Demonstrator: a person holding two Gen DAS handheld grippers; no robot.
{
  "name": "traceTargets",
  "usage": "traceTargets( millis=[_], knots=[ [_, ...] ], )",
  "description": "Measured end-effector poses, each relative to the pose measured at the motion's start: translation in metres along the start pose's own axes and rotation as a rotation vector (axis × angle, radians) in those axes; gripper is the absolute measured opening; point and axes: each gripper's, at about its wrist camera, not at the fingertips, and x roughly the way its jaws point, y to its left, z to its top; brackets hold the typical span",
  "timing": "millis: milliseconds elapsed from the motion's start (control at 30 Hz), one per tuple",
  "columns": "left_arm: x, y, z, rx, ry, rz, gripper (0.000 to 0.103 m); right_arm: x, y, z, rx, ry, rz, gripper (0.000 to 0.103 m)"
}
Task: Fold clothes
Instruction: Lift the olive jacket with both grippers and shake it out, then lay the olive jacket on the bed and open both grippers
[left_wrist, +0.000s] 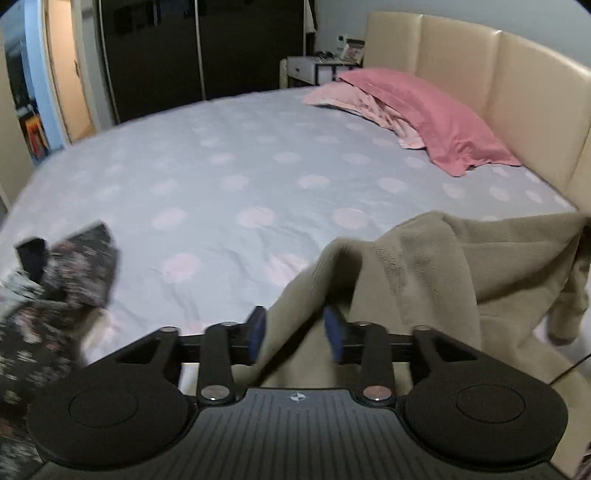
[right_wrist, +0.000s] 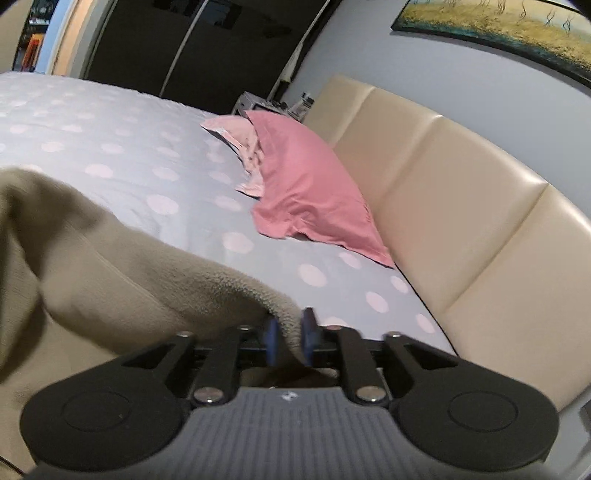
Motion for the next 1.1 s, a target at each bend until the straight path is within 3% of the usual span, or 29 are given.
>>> traceTargets(
  millis=[67, 200, 333, 433, 600, 700, 833, 900, 1100],
  knots=[
    [-0.007, 0.004, -0.009, 0.01, -0.022, 0.004, 0.05, -0.017, 0.019, -0.002, -0.02, -0.038, 0.027, 0.05],
    [0.006, 0.003, -0.026, 0.06, 0.039, -0.032, 0.053, -0.027, 0.047, -0.002, -0.08, -0.081, 0.247, 0.052],
    [0.032, -0.01, -0.051, 0.161, 0.144, -0.013, 0.053, -0.018, 0.087, -0.008, -0.163, -0.032, 0.455, 0.055],
    [0.052, -0.022, -0.07, 0.201, 0.223, -0.065, 0.053, -0.01, 0.127, -0.022, -0.293, 0.007, 0.555, 0.053],
    [0.084, -0.044, -0.089, 0.255, 0.275, -0.102, 0.051, 0.008, 0.17, -0.037, -0.295, 0.126, 0.795, 0.047],
    [0.098, -0.048, -0.09, 0.253, 0.283, -0.114, 0.046, 0.016, 0.198, -0.048, -0.324, 0.179, 0.863, 0.044],
    [0.107, -0.045, -0.079, 0.224, 0.233, -0.107, 0.046, 0.022, 0.216, -0.039, -0.307, 0.153, 0.892, 0.044],
    [0.109, -0.039, -0.071, 0.186, 0.217, -0.121, 0.044, 0.028, 0.219, -0.027, -0.271, 0.143, 0.893, 0.044],
    [0.123, -0.017, -0.015, 0.137, 0.133, -0.069, 0.041, 0.046, 0.217, 0.022, -0.168, 0.042, 0.821, 0.044]
  ],
)
